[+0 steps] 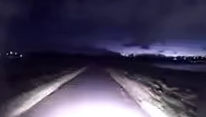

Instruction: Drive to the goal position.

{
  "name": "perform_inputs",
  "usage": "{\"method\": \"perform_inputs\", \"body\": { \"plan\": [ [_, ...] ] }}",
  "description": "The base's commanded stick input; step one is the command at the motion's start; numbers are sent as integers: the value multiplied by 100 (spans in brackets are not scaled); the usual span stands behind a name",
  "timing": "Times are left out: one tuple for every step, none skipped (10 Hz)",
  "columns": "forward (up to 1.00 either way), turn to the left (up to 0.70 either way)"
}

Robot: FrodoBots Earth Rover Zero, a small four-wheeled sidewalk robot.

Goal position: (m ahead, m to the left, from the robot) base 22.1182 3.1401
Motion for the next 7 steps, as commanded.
{"method": "perform_inputs", "body": {
  "plan": [
    [85, 2],
    [85, 4],
    [85, 17],
    [85, 9],
    [85, 0],
    [85, 0],
    [85, 0]
  ]
}}
